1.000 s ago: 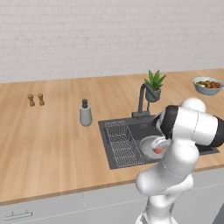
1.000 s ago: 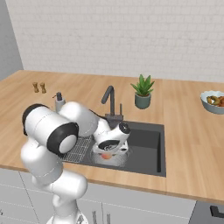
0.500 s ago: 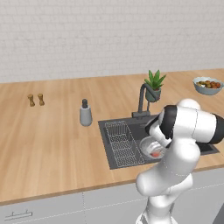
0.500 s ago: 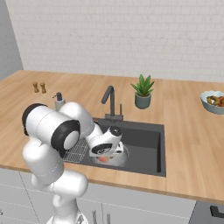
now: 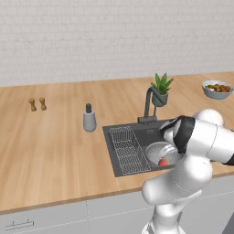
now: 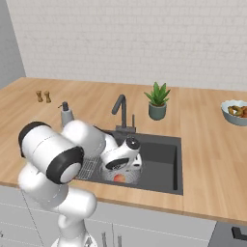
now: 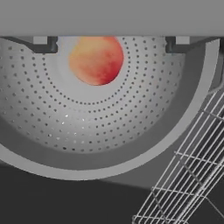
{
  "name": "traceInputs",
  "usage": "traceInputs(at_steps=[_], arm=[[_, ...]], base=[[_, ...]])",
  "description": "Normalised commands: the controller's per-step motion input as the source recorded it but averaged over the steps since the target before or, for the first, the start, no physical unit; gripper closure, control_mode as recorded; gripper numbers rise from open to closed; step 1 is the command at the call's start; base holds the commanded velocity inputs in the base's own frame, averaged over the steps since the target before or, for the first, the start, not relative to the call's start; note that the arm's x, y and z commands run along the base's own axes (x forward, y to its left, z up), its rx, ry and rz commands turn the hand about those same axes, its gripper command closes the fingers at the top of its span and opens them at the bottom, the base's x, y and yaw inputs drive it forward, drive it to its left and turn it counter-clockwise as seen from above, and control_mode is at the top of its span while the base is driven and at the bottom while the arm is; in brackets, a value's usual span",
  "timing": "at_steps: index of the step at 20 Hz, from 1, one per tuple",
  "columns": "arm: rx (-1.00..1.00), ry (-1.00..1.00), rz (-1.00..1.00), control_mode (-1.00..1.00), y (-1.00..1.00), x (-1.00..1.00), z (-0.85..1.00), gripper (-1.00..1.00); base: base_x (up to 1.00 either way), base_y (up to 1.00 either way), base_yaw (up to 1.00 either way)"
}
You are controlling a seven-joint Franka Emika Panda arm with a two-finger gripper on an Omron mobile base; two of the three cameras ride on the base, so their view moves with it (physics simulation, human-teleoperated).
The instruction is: Put the colander in the sink, put the peach in the colander, and turn on the sink faucet and pour water over the colander.
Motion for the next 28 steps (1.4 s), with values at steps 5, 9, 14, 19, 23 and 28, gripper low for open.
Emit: traceInputs(at_steps=[5,9,14,19,23,28], arm=[[0.00,-0.03,0.00,-1.00,-0.01,-0.02,0.83,-1.00],[0.00,-0.01,-0.03,-1.00,0.00,-0.08,1.00,-1.00],[0.00,0.00,-0.05,-1.00,-0.02,-0.27,0.99,-1.00],[0.00,0.00,-0.05,-1.00,0.05,-0.61,0.83,-1.00],[0.00,0.00,-0.06,-1.00,0.54,-0.65,0.67,-1.00],[0.00,0.01,-0.10,-1.00,0.82,-0.47,0.43,-1.00]], base=[[0.00,0.00,0.00],[0.00,0.00,0.00],[0.00,0.00,0.00],[0.00,0.00,0.00],[0.00,0.00,0.00],[0.00,0.00,0.00]])
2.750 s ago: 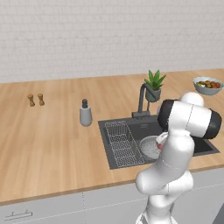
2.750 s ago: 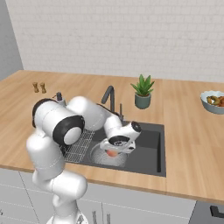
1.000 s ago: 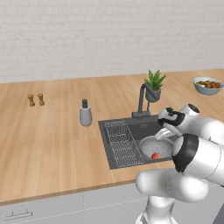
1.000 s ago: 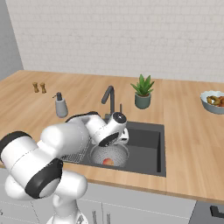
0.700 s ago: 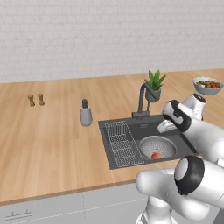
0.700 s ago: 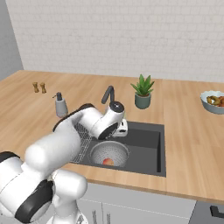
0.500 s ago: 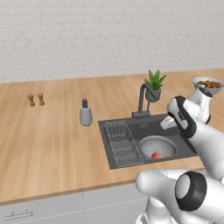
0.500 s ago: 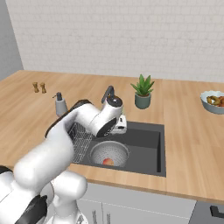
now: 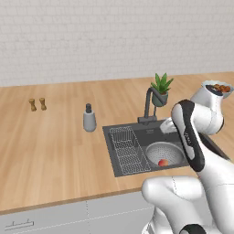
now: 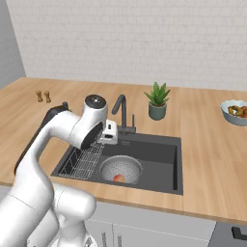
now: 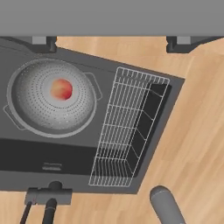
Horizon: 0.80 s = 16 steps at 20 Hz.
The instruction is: Put the colander in the sink, put the peach in the colander, and turn on the sink faucet and pour water over the colander.
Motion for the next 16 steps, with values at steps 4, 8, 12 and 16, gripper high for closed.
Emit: traceInputs(at_steps=[4,8,12,16], arm=[[-0.01,0.06,-0.10,-1.00,0.91,-0.23,0.16,-1.00],[0.00,0.06,-0.07,-1.00,0.62,-0.17,0.03,-1.00],[0.00,0.09,-0.04,-1.00,0.26,-0.01,0.00,-1.00],[0.04,0.09,0.00,-1.00,0.00,0.00,-0.06,-1.00]], base=[[0.00,0.00,0.00],[0.00,0.00,0.00],[0.00,0.00,0.00],[0.00,0.00,0.00]])
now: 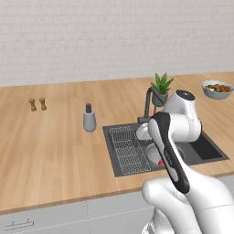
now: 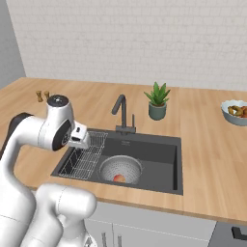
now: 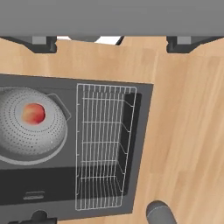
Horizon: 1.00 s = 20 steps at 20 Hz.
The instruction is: Put the colander in the sink, put the peach in the colander, and turn on the sink faucet and pour water over the colander.
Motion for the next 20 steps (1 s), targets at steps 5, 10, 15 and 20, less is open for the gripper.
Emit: traceInputs(at_steps=[5,10,15,20], arm=[[0.00,0.00,0.00,1.00,0.00,0.00,0.00,-1.00],[0.00,0.00,0.00,1.00,0.00,0.00,0.00,-1.00],[0.00,0.00,0.00,1.00,0.00,0.00,0.00,-1.00],[0.00,0.00,0.00,1.00,0.00,0.00,0.00,-1.00]], base=[[0.00,-0.33,-0.01],[0.01,-0.84,-0.04],[0.07,-0.76,-0.03],[0.32,-0.26,-0.02]])
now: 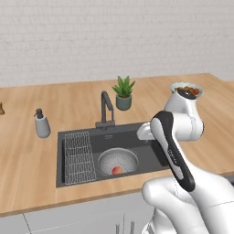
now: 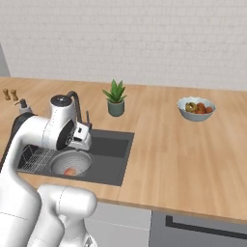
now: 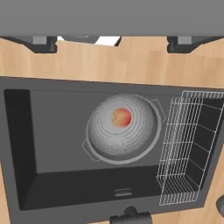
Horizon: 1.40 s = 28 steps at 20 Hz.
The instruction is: Put the colander in the sink, put the peach in the colander, and turn on the sink faucet and pour water over the colander.
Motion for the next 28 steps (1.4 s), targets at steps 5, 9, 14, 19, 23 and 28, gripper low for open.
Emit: traceInputs(at_steps=[5,9,14,19,23,28], arm=[[0.00,0.00,0.00,1.00,0.00,0.00,0.00,-1.00],[0.00,0.00,0.00,1.00,0.00,0.00,0.00,-1.00],[0.05,0.00,0.00,-1.00,-0.39,0.31,-0.01,-1.00],[0.21,0.00,0.00,-1.00,-0.54,0.86,0.00,-1.00],[0.24,-0.02,0.00,-1.00,-0.05,0.99,0.00,-1.00],[0.24,-0.09,0.00,-1.00,-0.04,0.78,0.00,-1.00]], base=[[0.68,-0.12,0.00],[0.51,-0.04,0.00],[0.14,-0.13,0.00],[0.00,0.00,0.00],[0.00,0.00,0.00],[0.00,0.00,0.00]])
